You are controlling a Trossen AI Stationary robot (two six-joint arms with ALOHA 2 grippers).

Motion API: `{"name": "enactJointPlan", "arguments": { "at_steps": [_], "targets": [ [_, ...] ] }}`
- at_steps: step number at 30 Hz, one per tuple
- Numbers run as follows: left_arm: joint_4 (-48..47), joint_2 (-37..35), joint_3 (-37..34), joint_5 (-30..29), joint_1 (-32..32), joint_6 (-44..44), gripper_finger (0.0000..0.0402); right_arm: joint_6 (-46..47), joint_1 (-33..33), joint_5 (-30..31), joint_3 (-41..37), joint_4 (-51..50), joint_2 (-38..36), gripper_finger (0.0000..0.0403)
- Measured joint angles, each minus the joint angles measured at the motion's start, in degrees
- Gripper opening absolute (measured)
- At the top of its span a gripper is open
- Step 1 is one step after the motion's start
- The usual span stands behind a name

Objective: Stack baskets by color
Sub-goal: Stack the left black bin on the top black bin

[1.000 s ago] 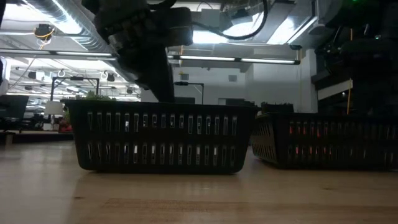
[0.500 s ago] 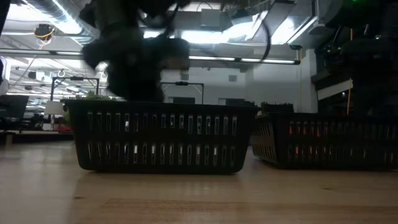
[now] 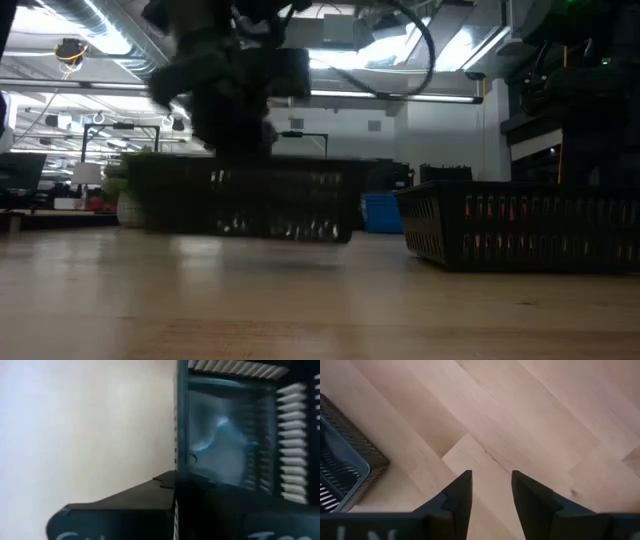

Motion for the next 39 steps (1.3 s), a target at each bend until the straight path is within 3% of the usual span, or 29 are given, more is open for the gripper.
{"name": "enactJointPlan", "arguments": {
  "at_steps": [5, 10, 16, 20, 25, 32, 39],
  "targets": [
    [-7.0, -3.9, 6.8, -4.3, 8.5, 12.6, 0.0, 0.0, 0.0, 0.0, 0.0, 0.3, 0.0, 0.0137],
    [-13.6, -3.8, 14.6, -4.9, 22.4, 24.5, 0.0, -0.1, 0.0, 0.0, 0.0, 0.6, 0.0, 0.0137],
    [-14.4, -3.4, 21.2, 5.3, 41.4, 33.2, 0.0, -0.2, 0.0, 0.1, 0.0, 0.9, 0.0, 0.0137],
    [-14.0, -2.2, 24.8, 8.3, 50.4, 35.9, 0.0, -0.2, 0.0, 0.2, 0.0, 1.3, 0.0, 0.0137],
    [-14.2, 3.8, 29.4, 15.9, 53.8, 38.2, 0.0, -0.2, 0.0, 0.2, 0.0, 1.5, 0.0, 0.0137],
    [-16.6, 15.8, 37.8, 12.1, 54.2, 45.1, 0.0, -0.2, 0.0, 0.2, 0.0, 1.7, 0.0, 0.0137],
    [-20.0, 23.0, 45.1, 13.8, 56.9, 46.3, 0.0, -1.3, 0.0, 0.2, 0.0, 1.7, 0.0, 0.0137]
  ]
}}
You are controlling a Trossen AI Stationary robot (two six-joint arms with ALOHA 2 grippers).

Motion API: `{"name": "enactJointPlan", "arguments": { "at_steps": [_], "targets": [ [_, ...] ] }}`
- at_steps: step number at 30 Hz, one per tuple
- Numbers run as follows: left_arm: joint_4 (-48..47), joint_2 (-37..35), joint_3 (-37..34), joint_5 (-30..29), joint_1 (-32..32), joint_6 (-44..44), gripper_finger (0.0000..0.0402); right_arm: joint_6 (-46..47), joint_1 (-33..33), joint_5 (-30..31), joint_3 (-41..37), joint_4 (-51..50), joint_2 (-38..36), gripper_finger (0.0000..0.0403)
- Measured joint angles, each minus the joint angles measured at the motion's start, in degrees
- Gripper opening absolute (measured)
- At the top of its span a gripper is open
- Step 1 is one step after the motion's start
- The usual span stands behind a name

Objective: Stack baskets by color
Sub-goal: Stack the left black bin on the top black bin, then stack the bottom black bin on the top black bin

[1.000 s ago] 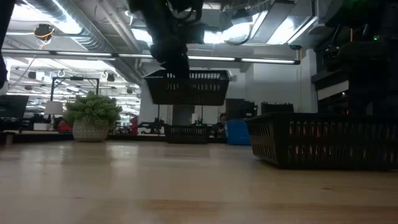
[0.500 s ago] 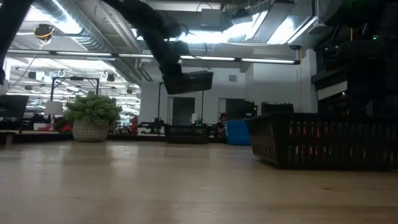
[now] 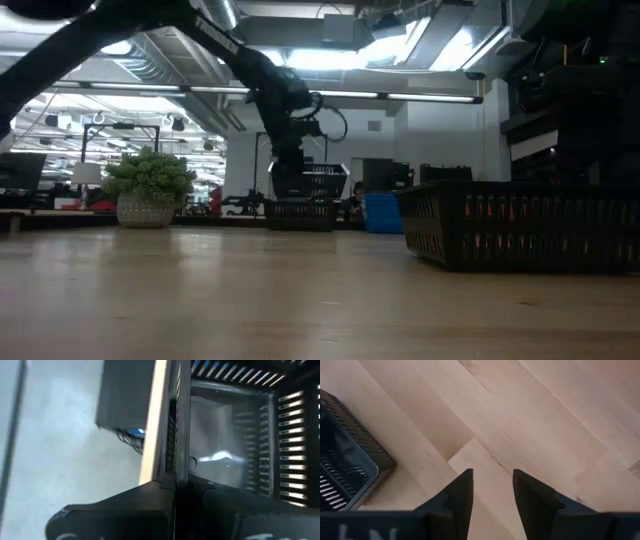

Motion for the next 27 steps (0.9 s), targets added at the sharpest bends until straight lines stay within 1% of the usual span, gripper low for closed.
{"name": "enactJointPlan", "arguments": {
  "at_steps": [4, 8, 15, 27],
  "targets": [
    [-3.2, 1.1, 0.6, 0.1, 1.1, 0.1, 0.0, -0.3, 0.0, 0.0, 0.0, 0.0, 0.0, 0.0137],
    [-3.0, 1.0, 0.4, 0.0, 1.3, 1.8, 0.0, -0.5, 0.0, 0.0, 0.0, 0.0, 0.0, 0.0137],
    [-3.0, 2.1, 0.2, -0.7, 0.8, 1.4, 0.0004, -0.4, 0.0, -0.1, 0.0, 0.0, 0.0, 0.0137],
    [-0.7, 2.7, 0.3, -0.9, 0.2, 0.8, 0.0081, -1.5, 0.0, -0.2, 0.0, 0.0, 0.0, 0.0137]
  ]
}}
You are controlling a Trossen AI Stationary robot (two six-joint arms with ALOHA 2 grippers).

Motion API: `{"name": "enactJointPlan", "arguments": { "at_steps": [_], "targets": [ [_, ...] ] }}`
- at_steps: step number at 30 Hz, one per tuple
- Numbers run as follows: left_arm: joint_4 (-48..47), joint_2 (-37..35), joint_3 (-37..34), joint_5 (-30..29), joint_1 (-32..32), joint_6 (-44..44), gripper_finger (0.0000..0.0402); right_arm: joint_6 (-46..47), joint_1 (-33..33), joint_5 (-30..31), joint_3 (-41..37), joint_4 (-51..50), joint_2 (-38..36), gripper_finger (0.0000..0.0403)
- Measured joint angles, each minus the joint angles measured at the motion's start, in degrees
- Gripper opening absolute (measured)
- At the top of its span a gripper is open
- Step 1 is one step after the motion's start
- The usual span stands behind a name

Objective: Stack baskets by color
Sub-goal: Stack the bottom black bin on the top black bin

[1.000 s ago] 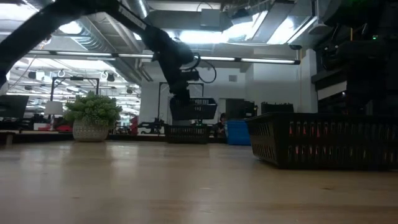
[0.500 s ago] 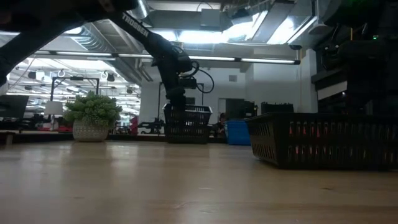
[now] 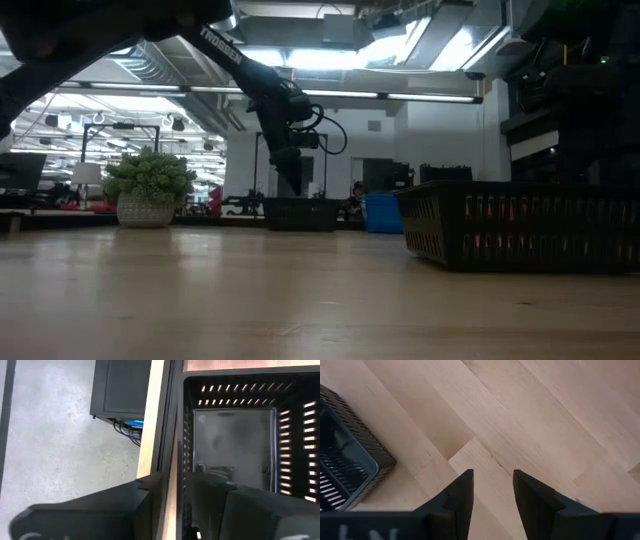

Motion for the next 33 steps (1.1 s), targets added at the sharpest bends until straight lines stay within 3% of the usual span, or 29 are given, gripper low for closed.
{"name": "enactJointPlan", "arguments": {
  "at_steps": [5, 10, 14, 22, 24, 28, 33],
  "targets": [
    [0.2, -0.5, 0.2, 1.1, -0.4, -3.7, 0.0093, 0.0, 0.0, 0.0, 0.0, 0.0, 0.0, 0.0137],
    [-1.2, -2.3, 2.4, 13.3, -3.5, -14.4, 0.0094, 0.1, 0.0, -0.5, 0.0, 0.0, 0.0, 0.0137],
    [-2.8, -2.4, 2.4, 16.3, -11.2, -18.5, 0.0094, 0.1, 0.0, -0.4, 0.0, 0.0, 0.0, 0.0137],
    [-1.8, -2.4, 2.4, 15.6, -31.7, -16.1, 0.0094, 6.1, 0.0, -1.0, 0.0, -7.1, 0.0, 0.0137],
    [-1.6, -2.3, 2.4, 12.5, -35.9, -18.2, 0.0094, 7.2, 0.1, -1.0, 0.0, -9.5, 0.0, 0.0137],
    [-0.4, 0.5, 2.3, -3.7, -43.5, -20.6, 0.0094, 6.7, 0.1, -0.6, 0.0, -9.0, 0.0, 0.0137],
    [4.7, 1.0, 2.4, -6.9, -47.8, -28.0, 0.0094, 6.1, 0.1, 1.8, 0.0, -9.0, -0.2, 0.0137]
  ]
}}
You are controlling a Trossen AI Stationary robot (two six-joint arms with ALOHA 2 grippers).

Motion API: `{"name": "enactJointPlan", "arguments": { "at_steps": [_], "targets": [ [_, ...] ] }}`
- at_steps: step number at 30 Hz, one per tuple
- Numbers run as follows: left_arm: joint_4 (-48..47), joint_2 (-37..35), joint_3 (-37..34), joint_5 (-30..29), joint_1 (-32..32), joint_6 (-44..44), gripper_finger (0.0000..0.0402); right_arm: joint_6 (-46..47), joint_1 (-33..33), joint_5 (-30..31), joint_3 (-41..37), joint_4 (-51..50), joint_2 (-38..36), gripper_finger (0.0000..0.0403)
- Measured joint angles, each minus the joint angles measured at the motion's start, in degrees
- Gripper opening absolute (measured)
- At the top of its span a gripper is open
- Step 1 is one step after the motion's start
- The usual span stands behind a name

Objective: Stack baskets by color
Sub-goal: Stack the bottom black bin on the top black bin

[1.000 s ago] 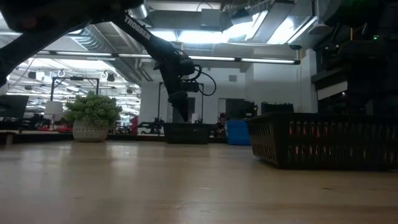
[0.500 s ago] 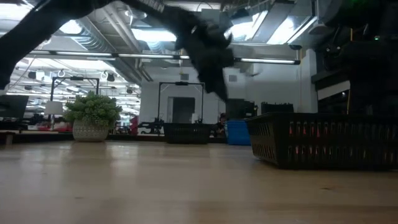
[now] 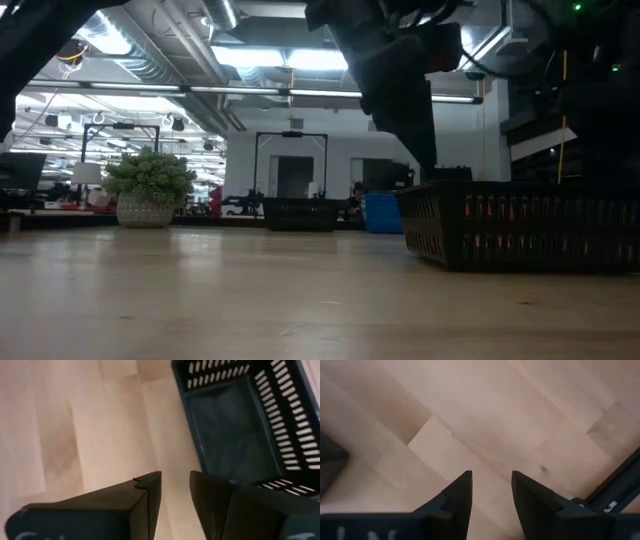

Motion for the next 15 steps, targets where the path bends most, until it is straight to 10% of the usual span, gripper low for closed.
{"name": "enactJointPlan", "arguments": {
  "at_steps": [15],
  "targets": [
    [3.7, 3.4, 0.2, 1.2, -2.5, -8.9, 0.0094, -0.4, 0.0, 2.8, 0.0, 0.5, -0.2, 0.0137]
  ]
}}
